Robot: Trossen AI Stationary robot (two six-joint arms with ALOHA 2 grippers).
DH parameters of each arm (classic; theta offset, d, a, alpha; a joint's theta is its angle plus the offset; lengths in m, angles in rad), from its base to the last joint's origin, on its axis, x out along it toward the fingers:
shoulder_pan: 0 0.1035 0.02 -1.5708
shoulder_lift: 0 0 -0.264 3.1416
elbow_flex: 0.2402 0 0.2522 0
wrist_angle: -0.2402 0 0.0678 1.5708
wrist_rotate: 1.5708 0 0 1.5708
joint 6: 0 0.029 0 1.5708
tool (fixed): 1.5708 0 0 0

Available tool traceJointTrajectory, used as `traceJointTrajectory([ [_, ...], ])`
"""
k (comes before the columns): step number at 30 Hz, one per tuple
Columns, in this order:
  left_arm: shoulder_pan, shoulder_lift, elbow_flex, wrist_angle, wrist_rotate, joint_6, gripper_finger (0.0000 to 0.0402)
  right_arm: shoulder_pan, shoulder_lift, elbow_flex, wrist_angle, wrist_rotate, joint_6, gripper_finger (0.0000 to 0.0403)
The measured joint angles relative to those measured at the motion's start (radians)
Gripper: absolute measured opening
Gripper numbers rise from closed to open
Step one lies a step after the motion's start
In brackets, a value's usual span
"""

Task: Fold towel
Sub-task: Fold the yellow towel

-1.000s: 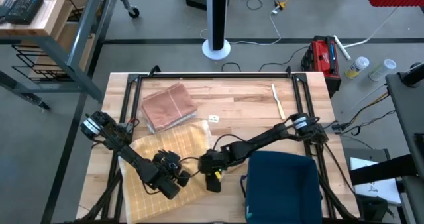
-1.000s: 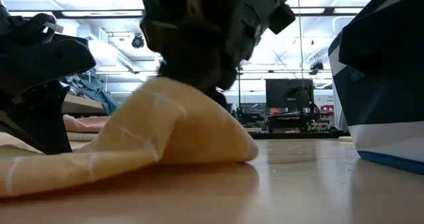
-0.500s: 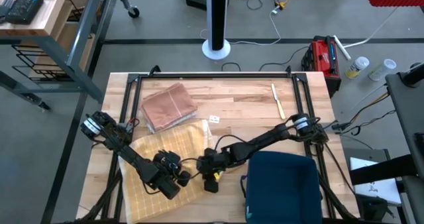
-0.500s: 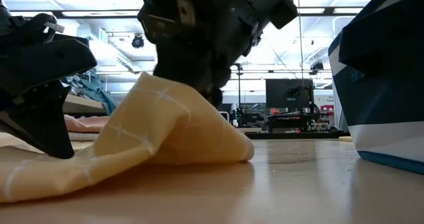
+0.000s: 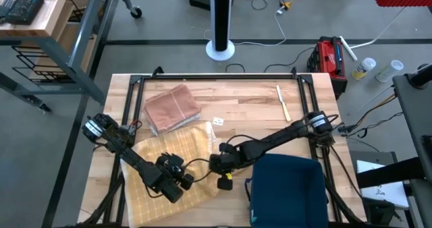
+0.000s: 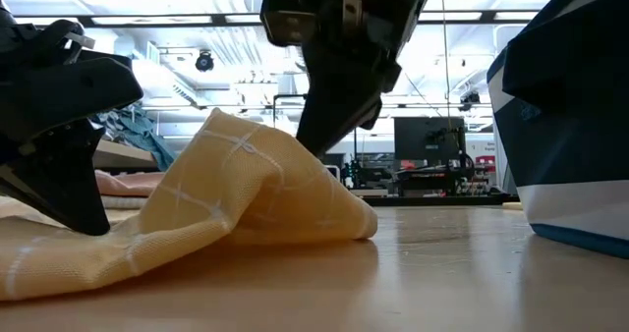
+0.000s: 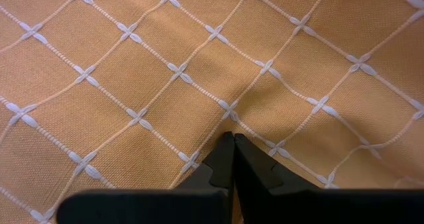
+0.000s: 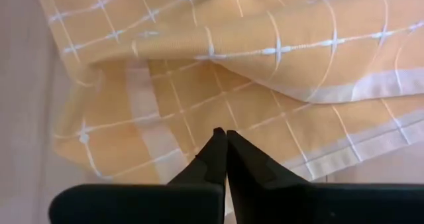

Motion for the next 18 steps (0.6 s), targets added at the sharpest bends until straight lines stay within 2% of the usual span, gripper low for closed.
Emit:
traceJointTrajectory([
  [3, 0.0, 0.0, 0.0, 0.0, -0.005, 0.0, 0.0, 0.005, 0.018, -0.011, 0.053, -0.001, 0.0, 0.0017],
  [5, 0.0, 0.0, 0.0, 0.0, -0.006, 0.0, 0.0, 0.006, 0.037, -0.025, 0.113, -0.04, 0.001, 0.0033],
  [9, 0.0, 0.0, 0.0, 0.001, -0.007, 0.0, 0.0, 0.003, 0.077, -0.034, 0.334, -0.263, 0.021, 0.0075],
  [11, 0.0, 0.0, 0.0, 0.001, -0.007, 0.0, 0.0, 0.004, 0.081, -0.033, 0.402, -0.33, 0.046, 0.0098],
  [18, 0.0, 0.0, 0.0, 0.002, -0.008, 0.0, 0.0, 0.015, 0.115, -0.02, 0.426, -0.332, 0.076, 0.0178],
])
